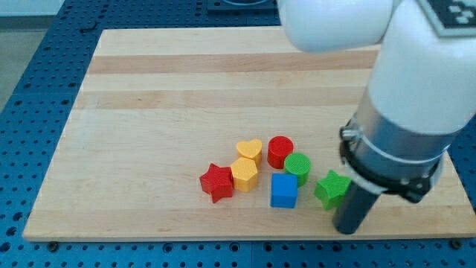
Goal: Push red star to green star
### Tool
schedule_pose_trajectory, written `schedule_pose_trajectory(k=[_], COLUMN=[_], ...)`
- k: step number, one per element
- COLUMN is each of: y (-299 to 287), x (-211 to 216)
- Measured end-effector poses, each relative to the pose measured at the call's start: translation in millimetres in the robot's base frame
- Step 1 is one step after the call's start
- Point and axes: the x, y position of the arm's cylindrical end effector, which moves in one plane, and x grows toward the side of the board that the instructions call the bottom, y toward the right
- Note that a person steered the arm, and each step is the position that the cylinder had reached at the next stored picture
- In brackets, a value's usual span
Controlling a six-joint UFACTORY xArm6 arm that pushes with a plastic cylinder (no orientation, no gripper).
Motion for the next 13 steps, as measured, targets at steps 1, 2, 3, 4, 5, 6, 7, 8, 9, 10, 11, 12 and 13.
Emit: schedule_pose_trajectory(k=[1, 2, 3, 4, 5, 6, 7, 8, 9, 10, 11, 12, 13], y=[-51.8, -142.8, -213.6, -247.5, -239.5, -218.4, -210.4, -225.3, -224.6, -196.9, -158.1, -126.9, -100.0], x=[2.1, -5.3, -28.7, -67.8, -101.1, -101.5, -92.1, -74.3, -60.4, -61.2, -61.8, -61.8, -61.8])
